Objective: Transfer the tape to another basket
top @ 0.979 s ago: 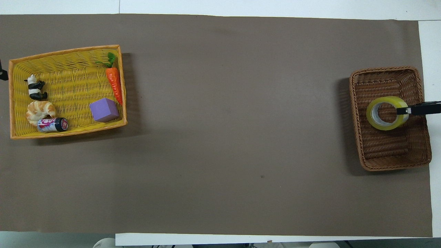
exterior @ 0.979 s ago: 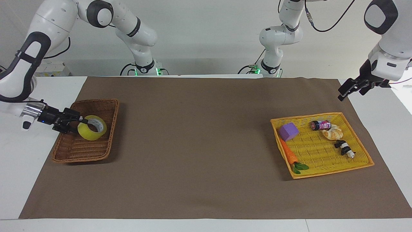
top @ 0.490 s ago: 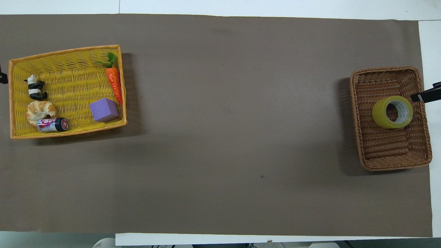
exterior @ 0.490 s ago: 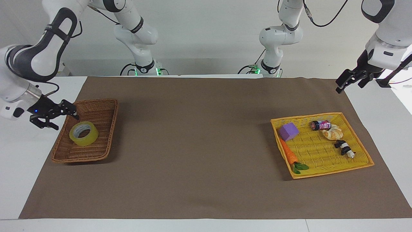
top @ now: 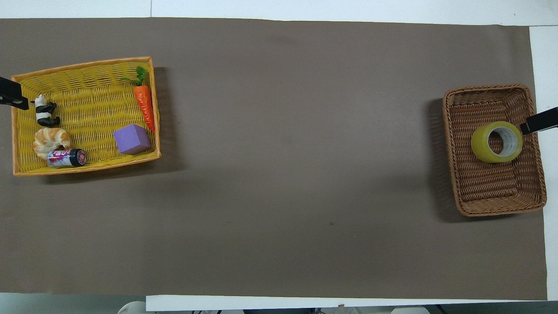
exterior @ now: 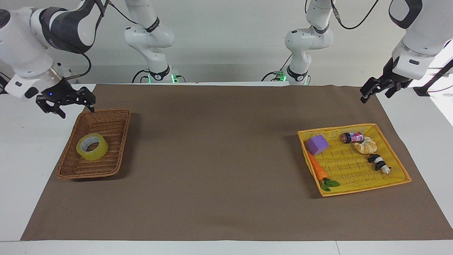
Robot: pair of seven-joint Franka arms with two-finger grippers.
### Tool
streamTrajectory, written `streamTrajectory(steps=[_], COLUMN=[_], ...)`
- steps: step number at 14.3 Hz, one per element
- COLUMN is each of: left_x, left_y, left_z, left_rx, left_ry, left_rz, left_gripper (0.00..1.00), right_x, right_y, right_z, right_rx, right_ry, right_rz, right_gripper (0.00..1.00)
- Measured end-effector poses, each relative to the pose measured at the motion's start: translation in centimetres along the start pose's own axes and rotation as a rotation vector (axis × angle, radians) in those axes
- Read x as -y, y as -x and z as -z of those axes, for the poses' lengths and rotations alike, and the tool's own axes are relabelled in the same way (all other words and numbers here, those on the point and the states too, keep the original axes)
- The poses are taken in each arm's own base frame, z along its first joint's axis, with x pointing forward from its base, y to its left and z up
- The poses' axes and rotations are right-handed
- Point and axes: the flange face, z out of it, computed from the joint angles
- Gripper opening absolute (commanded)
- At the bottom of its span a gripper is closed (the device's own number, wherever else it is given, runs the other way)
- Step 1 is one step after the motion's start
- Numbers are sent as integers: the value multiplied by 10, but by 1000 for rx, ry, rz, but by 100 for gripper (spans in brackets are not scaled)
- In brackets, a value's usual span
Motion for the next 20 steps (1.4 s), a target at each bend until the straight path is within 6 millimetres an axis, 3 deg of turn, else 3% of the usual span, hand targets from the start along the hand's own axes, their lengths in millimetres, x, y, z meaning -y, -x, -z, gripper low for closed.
streamTrajectory(steps=[2, 5, 14, 20], left_x=[1, 6, 8, 8], left_y=[-1, -1, -1, -1], left_z=[0, -4, -7, -7], left_rx=[-4, 4, 10, 10], left_ry=[1, -1, -2, -2], left_rz=[2, 11, 15, 15], left_gripper=[100, 100, 100, 100], right_x=[3, -2, -18, -13], right_y=[22, 44, 41, 38], right_z=[24, 37, 31, 15], right_rx=[50, 62, 53, 65], right_ry=[-17, -31, -18, -21], right_rz=[-37, -53, -81, -69], right_gripper=[100, 100, 100, 100])
